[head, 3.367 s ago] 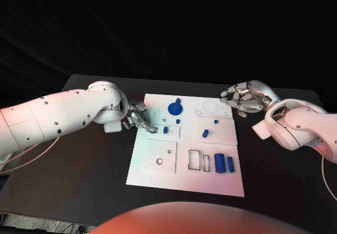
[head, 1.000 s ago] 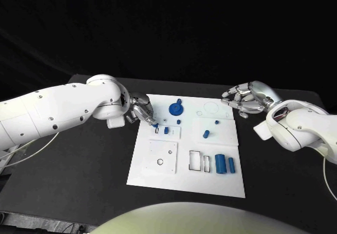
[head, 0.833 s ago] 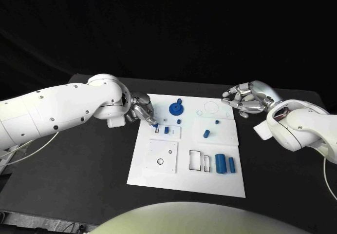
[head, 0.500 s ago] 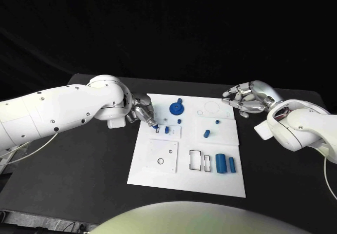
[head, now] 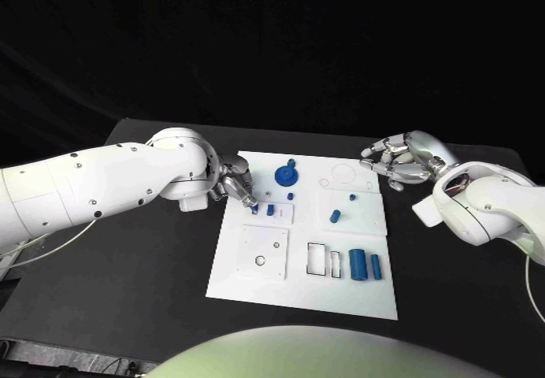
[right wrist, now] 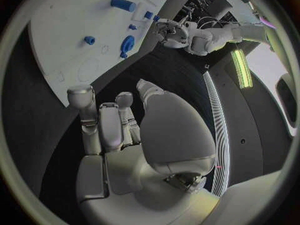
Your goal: Assemble the parts on the task board
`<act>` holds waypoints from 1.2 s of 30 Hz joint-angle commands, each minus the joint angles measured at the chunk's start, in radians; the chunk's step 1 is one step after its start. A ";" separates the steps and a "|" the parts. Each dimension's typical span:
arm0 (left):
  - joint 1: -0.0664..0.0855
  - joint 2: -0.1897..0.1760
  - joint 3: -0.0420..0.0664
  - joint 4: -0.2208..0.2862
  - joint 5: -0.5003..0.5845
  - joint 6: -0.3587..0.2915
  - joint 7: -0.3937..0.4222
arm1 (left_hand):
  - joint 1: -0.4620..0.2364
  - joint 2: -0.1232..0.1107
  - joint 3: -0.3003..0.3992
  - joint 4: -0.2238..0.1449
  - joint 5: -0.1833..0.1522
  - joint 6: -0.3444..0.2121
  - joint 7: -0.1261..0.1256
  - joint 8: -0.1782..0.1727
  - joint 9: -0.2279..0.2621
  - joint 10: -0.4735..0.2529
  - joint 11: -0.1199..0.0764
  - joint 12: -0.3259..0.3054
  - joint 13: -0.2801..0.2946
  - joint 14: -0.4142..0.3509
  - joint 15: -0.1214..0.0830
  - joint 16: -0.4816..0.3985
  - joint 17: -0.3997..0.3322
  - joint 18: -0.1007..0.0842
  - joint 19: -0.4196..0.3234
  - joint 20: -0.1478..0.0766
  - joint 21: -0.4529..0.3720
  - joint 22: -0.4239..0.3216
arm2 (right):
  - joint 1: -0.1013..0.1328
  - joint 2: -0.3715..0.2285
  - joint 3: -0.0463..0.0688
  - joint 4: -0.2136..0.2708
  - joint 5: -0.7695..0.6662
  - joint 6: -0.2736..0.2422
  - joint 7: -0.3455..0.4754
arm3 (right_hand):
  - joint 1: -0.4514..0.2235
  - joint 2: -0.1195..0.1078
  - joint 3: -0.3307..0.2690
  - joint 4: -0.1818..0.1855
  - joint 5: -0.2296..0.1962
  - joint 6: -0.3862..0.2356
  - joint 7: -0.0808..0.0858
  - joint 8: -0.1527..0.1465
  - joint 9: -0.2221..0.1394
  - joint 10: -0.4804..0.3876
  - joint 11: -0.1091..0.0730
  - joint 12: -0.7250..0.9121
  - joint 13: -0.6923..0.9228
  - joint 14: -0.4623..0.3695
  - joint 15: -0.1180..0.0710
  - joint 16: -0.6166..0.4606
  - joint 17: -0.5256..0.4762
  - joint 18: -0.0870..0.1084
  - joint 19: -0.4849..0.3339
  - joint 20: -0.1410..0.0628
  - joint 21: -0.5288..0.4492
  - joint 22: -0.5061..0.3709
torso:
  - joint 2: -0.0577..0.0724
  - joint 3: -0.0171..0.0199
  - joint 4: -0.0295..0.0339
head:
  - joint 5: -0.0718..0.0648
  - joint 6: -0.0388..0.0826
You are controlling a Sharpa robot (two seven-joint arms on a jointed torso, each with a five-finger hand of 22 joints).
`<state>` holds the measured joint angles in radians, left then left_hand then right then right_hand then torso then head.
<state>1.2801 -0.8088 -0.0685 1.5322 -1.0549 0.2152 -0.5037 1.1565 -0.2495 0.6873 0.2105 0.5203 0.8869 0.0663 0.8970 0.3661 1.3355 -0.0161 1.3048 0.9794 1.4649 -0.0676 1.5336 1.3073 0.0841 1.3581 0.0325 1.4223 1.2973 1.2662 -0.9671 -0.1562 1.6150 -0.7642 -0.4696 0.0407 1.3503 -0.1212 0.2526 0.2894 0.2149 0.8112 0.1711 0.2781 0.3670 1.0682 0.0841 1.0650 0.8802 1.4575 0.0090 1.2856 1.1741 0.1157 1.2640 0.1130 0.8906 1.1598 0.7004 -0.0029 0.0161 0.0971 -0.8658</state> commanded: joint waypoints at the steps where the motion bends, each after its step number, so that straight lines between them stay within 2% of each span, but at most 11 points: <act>1: -0.001 0.006 -0.001 0.001 -0.037 -0.020 -0.003 | -0.007 0.003 0.235 -0.242 0.007 -0.001 -0.006 0.003 0.001 0.008 -0.002 0.003 0.000 0.087 -0.006 0.006 0.183 -0.013 0.004 -0.001 0.007 0.001 | -0.001 0.000 0.000 0.002 -0.009 0.003 0.005 | -0.011 0.000 0.001 -0.002 0.003 -0.006 0.000 0.006 0.001 -0.002 0.001 0.000 -0.001 -0.001 -0.002 -0.005 0.001 0.019 -0.002 -0.001 -0.004 0.000 | 0.001 -0.0009 -0.0009 | 0.000 0.000; 10: -0.003 0.017 -0.002 -0.005 -0.093 0.018 -0.004 | -0.007 0.003 0.236 -0.246 0.008 -0.002 -0.007 0.005 0.003 0.003 -0.003 -0.003 -0.013 0.087 -0.006 0.007 0.184 -0.013 0.004 -0.001 0.007 0.001 | -0.001 0.000 0.000 0.003 -0.009 0.003 0.005 | -0.011 0.000 0.001 -0.002 0.003 -0.006 0.000 0.006 0.001 -0.002 0.001 0.000 -0.001 -0.001 -0.002 -0.005 0.001 0.019 -0.002 -0.001 -0.004 0.000 | 0.001 -0.0004 -0.0001 | -0.001 -0.002; 19: -0.003 0.027 -0.002 -0.010 -0.135 0.063 -0.006 | -0.007 0.003 0.237 -0.248 0.008 -0.002 -0.007 0.005 0.004 0.002 -0.003 -0.004 -0.015 0.087 -0.007 0.007 0.185 -0.014 0.004 -0.001 0.007 0.002 | -0.001 0.001 0.000 0.003 -0.009 0.003 0.006 | -0.011 0.000 0.001 -0.002 0.003 -0.006 0.000 0.006 0.001 -0.002 0.001 0.000 -0.001 -0.001 -0.002 -0.005 0.001 0.019 -0.002 -0.001 -0.004 0.000 | 0.001 -0.0015 -0.0005 | 0.000 -0.003; 36: -0.006 0.041 -0.002 -0.027 -0.160 0.064 -0.007 | -0.007 0.003 0.237 -0.249 0.009 -0.002 -0.007 0.006 0.005 0.004 -0.003 -0.002 -0.010 0.087 -0.007 0.007 0.185 -0.013 0.003 -0.002 0.007 0.000 | -0.001 0.001 0.000 0.003 -0.009 0.004 0.007 | -0.011 0.000 0.001 -0.002 0.003 -0.006 0.000 0.006 0.001 -0.002 0.001 0.000 -0.001 -0.001 -0.002 -0.005 0.001 0.019 -0.002 -0.001 -0.004 0.000 | 0.001 -0.0008 -0.0003 | -0.002 -0.007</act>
<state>1.2760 -0.7700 -0.0698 1.5077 -1.1995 0.2632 -0.5086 1.1502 -0.2556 0.7188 0.1735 0.5260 0.8820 0.0670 0.9001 0.3693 1.3351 -0.0156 1.3047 0.9690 1.4649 -0.0675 1.5374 1.3073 0.0842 1.3579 0.0325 1.4260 1.2985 1.2662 -0.9664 -0.1562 1.6165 -0.7643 -0.4698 0.0413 1.3503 -0.1212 0.2526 0.2894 0.2149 0.8112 0.1710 0.2781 0.3670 1.0682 0.0841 1.0650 0.8798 1.4574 0.0090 1.2856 1.1740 0.1156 1.2640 0.1130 0.8906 1.1597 0.7010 -0.0040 0.0158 0.0951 -0.8722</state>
